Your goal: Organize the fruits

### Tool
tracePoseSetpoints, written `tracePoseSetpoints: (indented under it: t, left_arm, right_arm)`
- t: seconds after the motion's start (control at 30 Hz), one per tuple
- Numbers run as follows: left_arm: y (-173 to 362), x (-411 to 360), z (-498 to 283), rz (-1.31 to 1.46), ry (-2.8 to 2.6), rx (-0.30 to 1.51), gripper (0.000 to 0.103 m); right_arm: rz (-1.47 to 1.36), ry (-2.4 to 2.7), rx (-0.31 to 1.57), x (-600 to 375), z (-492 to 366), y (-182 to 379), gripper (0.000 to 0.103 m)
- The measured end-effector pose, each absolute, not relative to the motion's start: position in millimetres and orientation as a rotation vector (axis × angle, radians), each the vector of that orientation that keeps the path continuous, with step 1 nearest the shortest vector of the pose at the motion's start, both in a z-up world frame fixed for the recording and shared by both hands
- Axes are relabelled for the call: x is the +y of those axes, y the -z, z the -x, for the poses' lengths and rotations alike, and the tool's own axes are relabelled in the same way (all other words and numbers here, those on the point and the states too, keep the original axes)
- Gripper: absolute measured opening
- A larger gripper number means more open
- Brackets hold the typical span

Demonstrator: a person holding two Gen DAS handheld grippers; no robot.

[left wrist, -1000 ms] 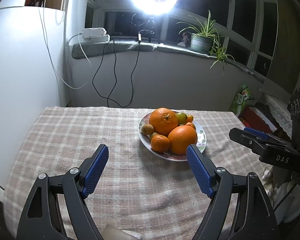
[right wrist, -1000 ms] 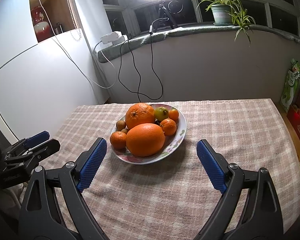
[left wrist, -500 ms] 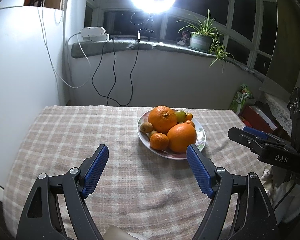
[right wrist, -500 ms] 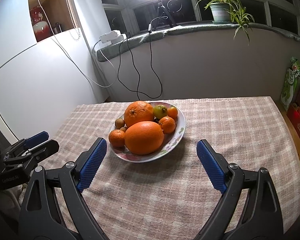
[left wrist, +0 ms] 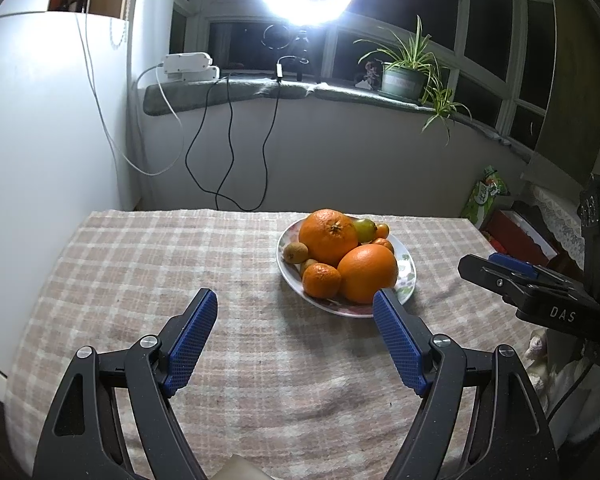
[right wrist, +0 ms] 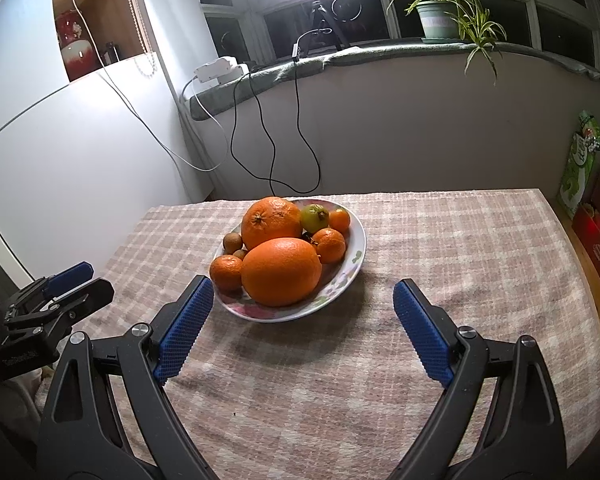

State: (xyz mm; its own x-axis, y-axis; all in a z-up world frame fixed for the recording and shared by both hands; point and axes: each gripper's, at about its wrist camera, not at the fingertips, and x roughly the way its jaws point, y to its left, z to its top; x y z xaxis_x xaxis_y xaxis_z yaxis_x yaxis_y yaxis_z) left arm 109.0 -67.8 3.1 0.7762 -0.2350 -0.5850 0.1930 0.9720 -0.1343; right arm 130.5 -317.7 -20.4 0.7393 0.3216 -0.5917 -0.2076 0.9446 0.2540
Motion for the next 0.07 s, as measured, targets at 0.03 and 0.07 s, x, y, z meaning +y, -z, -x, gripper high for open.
tracePoseSetpoints:
  t: [0.03, 0.07]
  left_arm:
    - [-2.4, -67.7, -109.8, 0.065, 0.231, 0.644, 0.08]
    - [-1.7, -67.3, -110.8, 0.063, 0.229, 0.647, 0.08]
  right_arm:
    - [-0.175, -0.29, 0.681, -318.5, -131.4, 21.4, 0.094]
    - [-0.173, -0.287, 0.683, -318.9, -132.5, 22.2, 0.094]
